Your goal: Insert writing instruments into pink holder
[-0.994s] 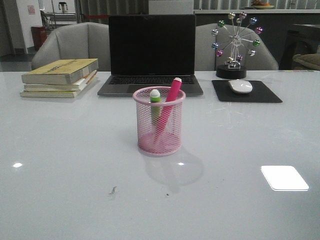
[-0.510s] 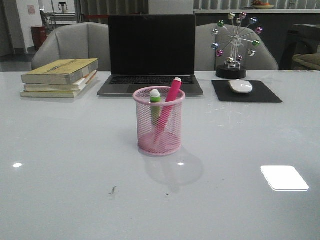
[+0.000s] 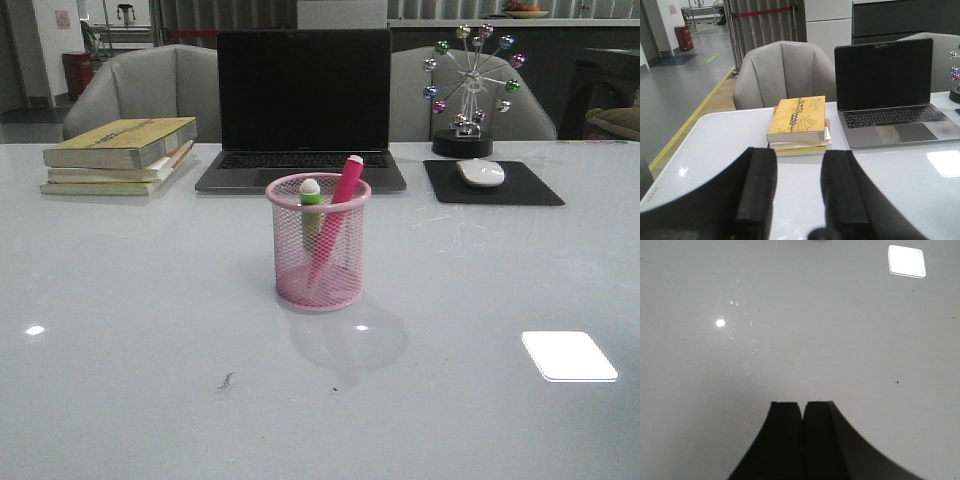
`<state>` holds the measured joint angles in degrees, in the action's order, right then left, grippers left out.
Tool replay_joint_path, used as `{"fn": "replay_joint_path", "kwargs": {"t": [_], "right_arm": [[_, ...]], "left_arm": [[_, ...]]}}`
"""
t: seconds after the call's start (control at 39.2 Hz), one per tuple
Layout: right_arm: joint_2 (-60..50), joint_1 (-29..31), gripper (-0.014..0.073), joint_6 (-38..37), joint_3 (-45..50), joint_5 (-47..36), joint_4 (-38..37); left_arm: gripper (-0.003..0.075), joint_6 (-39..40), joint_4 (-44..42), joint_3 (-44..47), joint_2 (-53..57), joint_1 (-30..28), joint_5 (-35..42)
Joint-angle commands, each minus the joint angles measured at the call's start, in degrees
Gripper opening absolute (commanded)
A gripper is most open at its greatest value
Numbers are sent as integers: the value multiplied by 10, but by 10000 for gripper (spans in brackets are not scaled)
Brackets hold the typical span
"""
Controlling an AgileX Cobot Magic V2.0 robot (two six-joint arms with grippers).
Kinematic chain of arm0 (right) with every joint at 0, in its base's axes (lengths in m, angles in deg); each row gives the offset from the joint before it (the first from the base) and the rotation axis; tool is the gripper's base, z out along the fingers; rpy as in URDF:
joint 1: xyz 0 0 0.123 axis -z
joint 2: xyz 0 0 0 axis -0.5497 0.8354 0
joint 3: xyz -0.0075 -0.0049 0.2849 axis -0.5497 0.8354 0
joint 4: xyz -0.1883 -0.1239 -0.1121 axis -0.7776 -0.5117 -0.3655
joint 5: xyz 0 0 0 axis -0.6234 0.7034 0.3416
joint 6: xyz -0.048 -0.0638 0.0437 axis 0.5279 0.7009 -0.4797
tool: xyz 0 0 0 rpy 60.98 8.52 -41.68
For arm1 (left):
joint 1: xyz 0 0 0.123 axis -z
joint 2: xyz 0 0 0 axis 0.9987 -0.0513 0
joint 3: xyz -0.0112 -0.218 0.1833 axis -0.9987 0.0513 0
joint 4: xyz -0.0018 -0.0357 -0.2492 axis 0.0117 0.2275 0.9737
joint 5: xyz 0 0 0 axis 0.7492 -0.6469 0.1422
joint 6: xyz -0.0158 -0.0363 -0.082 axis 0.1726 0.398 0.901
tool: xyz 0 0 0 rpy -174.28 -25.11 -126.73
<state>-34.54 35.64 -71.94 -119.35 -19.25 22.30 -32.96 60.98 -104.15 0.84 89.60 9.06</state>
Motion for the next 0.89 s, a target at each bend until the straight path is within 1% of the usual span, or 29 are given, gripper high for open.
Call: {"fn": "replay_joint_path", "kwargs": {"t": [0.0, 0.23, 0.31, 0.41, 0.46, 0.59, 0.64, 0.71, 0.87], "right_arm": [[-3, 1, 56, 2, -17, -38, -2], [-11, 1, 56, 2, -15, -38, -2], [-27, 1, 56, 2, -15, -38, -16], [-60, 1, 56, 2, -14, -38, -17], [-84, 1, 56, 2, -14, -43, -11], [-138, 1, 56, 2, -9, -44, 35], [-168, 1, 56, 2, 1, -52, 57], [-214, 1, 56, 2, 33, -86, 78], [-312, 1, 56, 2, 106, -156, 80]], "left_arm": [[311, 0, 4, -17, 1, -1, 47], [311, 0, 4, -17, 1, -1, 47], [311, 0, 4, -17, 1, -1, 47], [311, 0, 4, -17, 1, -1, 47], [311, 0, 4, -17, 1, -1, 47], [311, 0, 4, -17, 1, -1, 47], [311, 0, 4, -17, 1, -1, 47], [311, 0, 4, -17, 1, -1, 47], [311, 0, 4, -17, 1, -1, 47]]}}
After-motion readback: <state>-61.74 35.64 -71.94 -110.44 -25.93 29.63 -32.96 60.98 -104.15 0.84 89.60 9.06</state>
